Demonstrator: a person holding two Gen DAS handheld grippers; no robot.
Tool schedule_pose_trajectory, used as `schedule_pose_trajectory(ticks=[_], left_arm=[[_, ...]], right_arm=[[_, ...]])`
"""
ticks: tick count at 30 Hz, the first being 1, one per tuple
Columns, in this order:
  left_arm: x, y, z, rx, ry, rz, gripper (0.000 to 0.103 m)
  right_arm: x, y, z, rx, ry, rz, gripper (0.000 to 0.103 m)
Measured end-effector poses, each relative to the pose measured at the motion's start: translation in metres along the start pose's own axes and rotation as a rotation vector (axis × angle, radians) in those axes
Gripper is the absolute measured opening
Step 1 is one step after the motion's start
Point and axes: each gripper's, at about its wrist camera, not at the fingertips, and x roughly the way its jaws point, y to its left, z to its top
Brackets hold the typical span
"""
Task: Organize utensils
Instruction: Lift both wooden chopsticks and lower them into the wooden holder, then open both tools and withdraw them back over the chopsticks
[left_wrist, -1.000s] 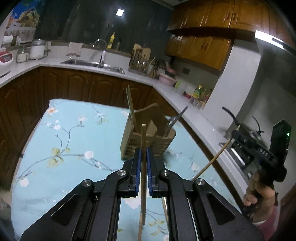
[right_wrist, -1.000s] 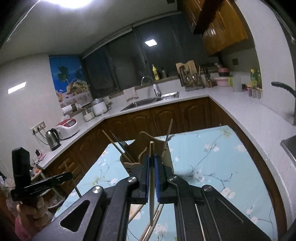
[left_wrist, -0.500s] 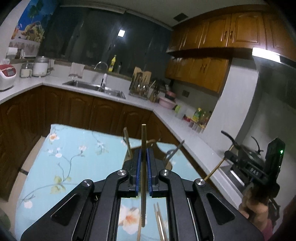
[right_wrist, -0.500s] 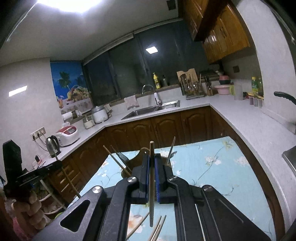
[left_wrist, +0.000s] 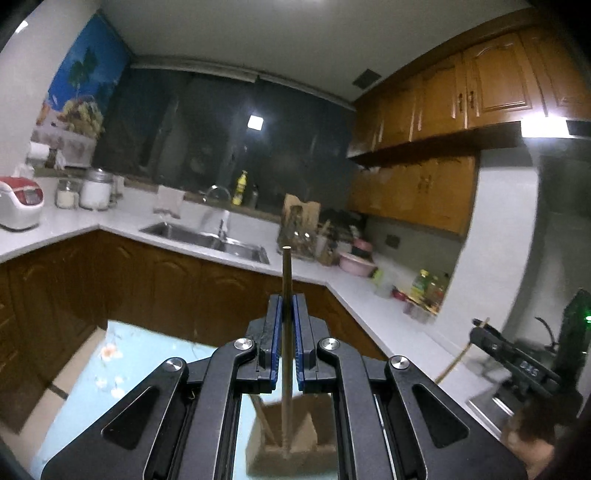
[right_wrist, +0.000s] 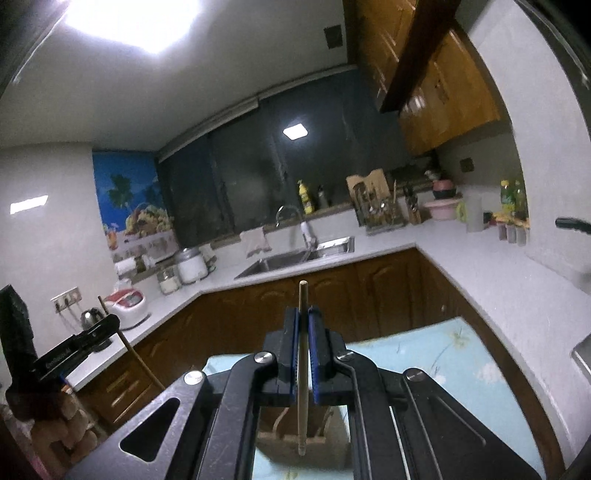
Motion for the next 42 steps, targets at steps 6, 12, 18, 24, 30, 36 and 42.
schedule_pose_trajectory(ticks=[6, 12, 18, 24, 30, 36, 42], left_arm=[[0.035, -0.003, -0.021, -0.02, 0.004, 0.035, 0.005], [0.05, 0.007, -0.06, -0.057, 0.038, 0.068, 0.005], [0.052, 0.012, -0.086, -0.05, 0.101, 0.063, 0.005], [0.061, 0.013, -0.1, -0.039, 0.179, 0.055, 0.005], [0.069, 0.021, -0.103, -0.071, 0.233, 0.045, 0.005], [0.069, 0.02, -0.103, -0.063, 0.245, 0.044, 0.006], [0.066, 0.018, -0.097, -0.071, 0.265, 0.035, 0.007]], right_arm=[[0.028, -0.007, -0.012, 0.008, -0.003, -0.026, 0.005], [0.045, -0.015, -0.039, 0.031, 0.017, -0.044, 0.005], [0.059, -0.02, -0.06, 0.037, 0.083, -0.037, 0.005], [0.078, -0.018, -0.077, 0.015, 0.179, -0.031, 0.006], [0.079, -0.021, -0.076, 0.031, 0.202, -0.043, 0.006], [0.077, -0.023, -0.076, 0.044, 0.207, -0.049, 0.006], [0.078, -0.023, -0.074, 0.046, 0.211, -0.035, 0.011]])
